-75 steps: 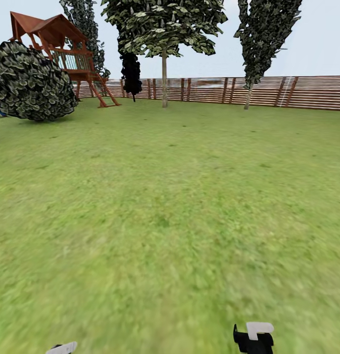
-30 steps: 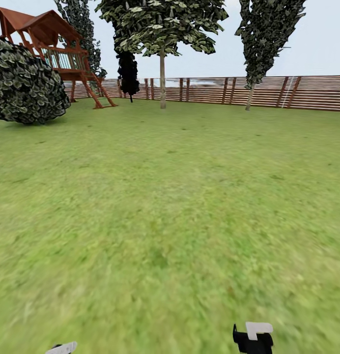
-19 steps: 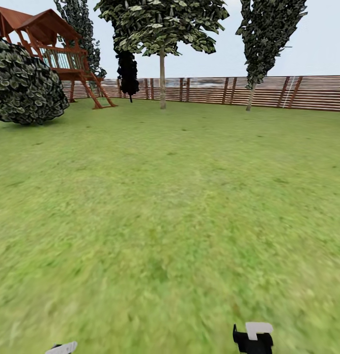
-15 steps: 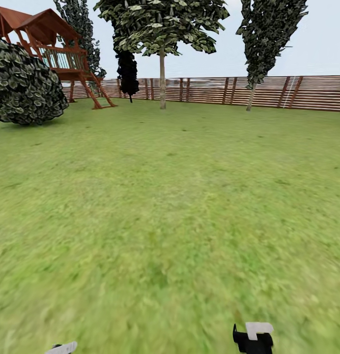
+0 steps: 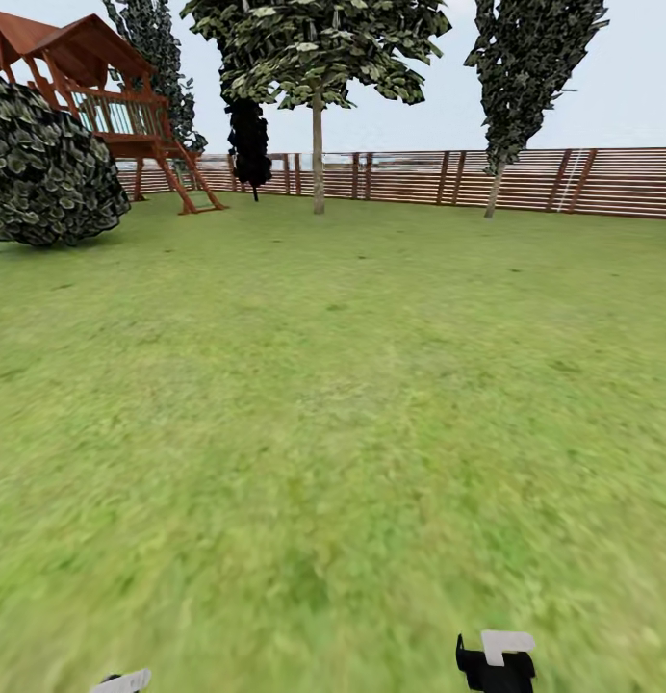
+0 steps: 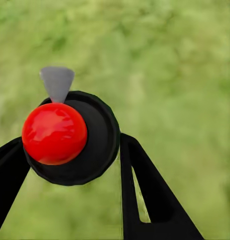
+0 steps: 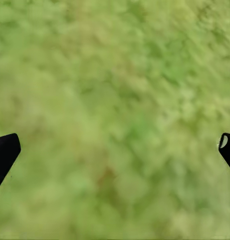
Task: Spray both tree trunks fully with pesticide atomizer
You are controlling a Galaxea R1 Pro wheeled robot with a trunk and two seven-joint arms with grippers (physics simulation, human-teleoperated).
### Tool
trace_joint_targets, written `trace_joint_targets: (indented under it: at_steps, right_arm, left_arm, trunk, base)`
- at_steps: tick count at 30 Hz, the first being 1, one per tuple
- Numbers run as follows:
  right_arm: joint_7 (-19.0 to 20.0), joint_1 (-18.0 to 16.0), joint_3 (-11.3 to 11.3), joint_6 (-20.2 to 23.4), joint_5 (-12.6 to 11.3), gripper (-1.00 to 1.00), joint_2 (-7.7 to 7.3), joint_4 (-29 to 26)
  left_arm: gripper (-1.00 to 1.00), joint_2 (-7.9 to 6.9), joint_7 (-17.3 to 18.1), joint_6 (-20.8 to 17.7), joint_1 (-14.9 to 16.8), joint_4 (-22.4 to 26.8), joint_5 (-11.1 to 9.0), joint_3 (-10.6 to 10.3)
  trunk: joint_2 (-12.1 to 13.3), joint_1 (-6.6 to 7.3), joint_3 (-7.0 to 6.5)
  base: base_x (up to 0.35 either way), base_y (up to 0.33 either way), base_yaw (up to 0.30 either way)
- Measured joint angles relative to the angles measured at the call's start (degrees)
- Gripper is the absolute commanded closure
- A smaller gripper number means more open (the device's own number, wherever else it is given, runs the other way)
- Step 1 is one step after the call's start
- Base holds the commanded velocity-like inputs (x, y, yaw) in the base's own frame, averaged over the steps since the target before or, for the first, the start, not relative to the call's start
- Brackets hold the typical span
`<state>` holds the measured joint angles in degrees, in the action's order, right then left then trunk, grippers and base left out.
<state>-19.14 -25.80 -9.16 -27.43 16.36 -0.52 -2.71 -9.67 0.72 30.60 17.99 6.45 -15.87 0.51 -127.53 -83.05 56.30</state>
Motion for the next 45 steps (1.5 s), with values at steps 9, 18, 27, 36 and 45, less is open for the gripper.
trace_joint_targets:
  at_steps: [9,18,27,36,45]
  right_arm:
    - [0.00,0.00,-0.02,0.00,0.00,-1.00,0.03,0.00]
    - [0.00,0.00,0.00,0.00,0.00,-1.00,0.08,0.00]
    - [0.00,0.00,0.02,0.00,0.00,-1.00,0.08,0.00]
    - [0.00,0.00,0.01,0.00,0.00,-1.00,0.08,0.00]
    - [0.00,0.00,0.02,0.00,0.00,-1.00,0.08,0.00]
  left_arm:
    - [1.00,0.00,0.00,0.01,0.00,0.00,0.00,-0.01]
    - [1.00,0.00,0.00,0.09,0.00,0.00,0.00,-0.02]
    - [1.00,0.00,0.00,0.09,0.00,0.00,0.00,-0.02]
    - [1.00,0.00,0.00,0.09,0.00,0.00,0.00,-0.02]
    - [1.00,0.00,0.00,0.09,0.00,0.00,0.00,-0.02]
  trunk:
    - [0.00,0.00,0.00]
    - [0.00,0.00,0.00]
    - [0.00,0.00,0.00]
    - [0.00,0.00,0.00]
    - [0.00,0.00,0.00]
  base:
    - [0.338,0.000,0.000]
    - [0.338,0.000,0.000]
    - [0.338,0.000,0.000]
    - [0.338,0.000,0.000]
    - [0.338,0.000,0.000]
